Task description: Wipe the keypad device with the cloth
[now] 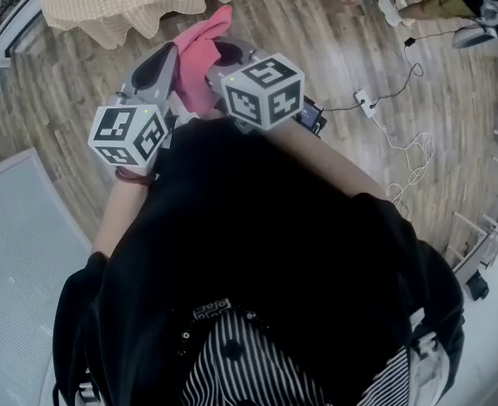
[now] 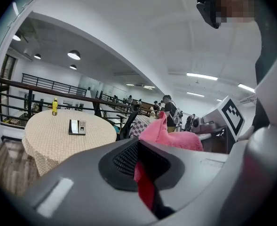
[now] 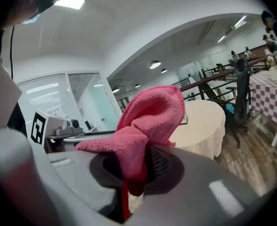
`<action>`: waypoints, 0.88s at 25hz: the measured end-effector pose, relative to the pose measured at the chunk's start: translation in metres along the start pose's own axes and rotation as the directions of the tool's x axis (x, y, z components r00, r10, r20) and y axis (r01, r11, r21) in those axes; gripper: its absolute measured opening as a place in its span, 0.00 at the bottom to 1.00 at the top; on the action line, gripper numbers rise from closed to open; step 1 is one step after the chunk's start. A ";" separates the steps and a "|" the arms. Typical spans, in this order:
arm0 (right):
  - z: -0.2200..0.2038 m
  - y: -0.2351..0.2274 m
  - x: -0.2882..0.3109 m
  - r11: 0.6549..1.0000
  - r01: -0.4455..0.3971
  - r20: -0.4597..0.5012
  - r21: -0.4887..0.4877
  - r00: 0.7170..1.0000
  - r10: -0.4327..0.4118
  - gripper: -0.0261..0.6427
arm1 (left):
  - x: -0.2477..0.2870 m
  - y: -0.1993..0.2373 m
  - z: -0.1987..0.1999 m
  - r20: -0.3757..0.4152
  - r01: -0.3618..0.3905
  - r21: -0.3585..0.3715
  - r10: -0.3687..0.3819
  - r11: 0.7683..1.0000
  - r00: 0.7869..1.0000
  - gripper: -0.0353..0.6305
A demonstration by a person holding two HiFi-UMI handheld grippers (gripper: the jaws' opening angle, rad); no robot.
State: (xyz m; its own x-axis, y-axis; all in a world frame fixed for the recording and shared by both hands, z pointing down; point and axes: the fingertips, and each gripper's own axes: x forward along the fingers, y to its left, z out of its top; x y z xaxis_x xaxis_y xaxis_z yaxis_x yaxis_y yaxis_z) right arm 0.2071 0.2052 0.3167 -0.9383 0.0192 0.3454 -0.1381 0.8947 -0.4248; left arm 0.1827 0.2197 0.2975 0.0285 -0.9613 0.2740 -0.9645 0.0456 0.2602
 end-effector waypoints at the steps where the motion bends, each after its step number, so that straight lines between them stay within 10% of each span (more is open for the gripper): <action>1: 0.002 -0.002 0.004 1.000 0.011 0.002 0.005 1.000 -0.011 0.14 | 0.002 0.004 0.001 -0.005 0.013 0.000 -0.013 1.000 1.000 0.05; 22: 0.016 0.037 0.165 0.998 0.018 -0.096 -0.056 0.995 -0.023 0.14 | -0.024 0.168 0.007 0.004 0.035 -0.054 -0.034 0.998 0.999 0.05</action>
State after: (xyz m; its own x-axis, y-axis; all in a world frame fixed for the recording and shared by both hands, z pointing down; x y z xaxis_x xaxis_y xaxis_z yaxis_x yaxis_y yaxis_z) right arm 0.0425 0.2343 0.3445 -0.9000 0.0409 0.4339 -0.1372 0.9184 -0.3712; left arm 0.0184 0.2482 0.3279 0.0605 -0.9634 0.2610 -0.9474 0.0269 0.3191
